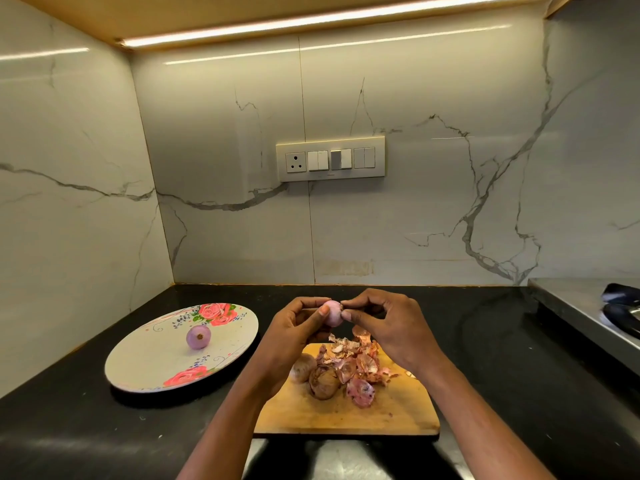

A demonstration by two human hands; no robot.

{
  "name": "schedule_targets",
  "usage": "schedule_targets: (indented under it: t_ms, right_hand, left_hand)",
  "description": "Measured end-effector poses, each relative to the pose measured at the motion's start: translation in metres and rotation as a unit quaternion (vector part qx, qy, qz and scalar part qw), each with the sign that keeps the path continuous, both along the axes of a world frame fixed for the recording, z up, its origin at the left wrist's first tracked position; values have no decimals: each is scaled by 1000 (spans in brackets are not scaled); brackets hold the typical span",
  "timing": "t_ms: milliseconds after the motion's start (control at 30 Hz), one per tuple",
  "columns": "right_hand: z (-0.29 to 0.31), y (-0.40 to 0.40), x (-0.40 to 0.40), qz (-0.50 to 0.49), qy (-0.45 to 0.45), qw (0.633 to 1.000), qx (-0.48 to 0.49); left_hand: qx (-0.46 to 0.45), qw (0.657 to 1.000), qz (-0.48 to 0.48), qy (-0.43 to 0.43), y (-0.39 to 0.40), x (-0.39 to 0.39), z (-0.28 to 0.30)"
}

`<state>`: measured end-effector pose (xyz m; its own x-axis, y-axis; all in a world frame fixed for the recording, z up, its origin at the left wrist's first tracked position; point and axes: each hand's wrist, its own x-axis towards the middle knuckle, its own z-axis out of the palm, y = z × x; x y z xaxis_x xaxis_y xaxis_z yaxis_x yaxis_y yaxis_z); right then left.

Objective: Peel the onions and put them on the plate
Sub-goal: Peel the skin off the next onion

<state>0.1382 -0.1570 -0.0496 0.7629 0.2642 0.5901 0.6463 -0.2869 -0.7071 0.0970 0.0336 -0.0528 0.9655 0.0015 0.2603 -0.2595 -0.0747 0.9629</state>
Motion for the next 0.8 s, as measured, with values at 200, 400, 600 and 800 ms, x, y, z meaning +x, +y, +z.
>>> schedule_targets:
  t_ms: [200, 400, 600, 800]
  right_hand:
    - [0, 3, -1, -19, -24, 1000, 7]
    - [-1, 2, -1, -31, 15, 999, 15]
    - [-1, 3, 0, -9, -11, 999, -29]
    - [-1, 5, -2, -29, -46, 998, -27]
  left_hand:
    - [14, 1000, -2, -7, -3, -1, 0]
    - [-31, 999, 3, 19, -2, -1, 0]
    - [-42, 998, 2, 40, -2, -3, 2]
    - [-30, 999, 3, 39, -4, -2, 3]
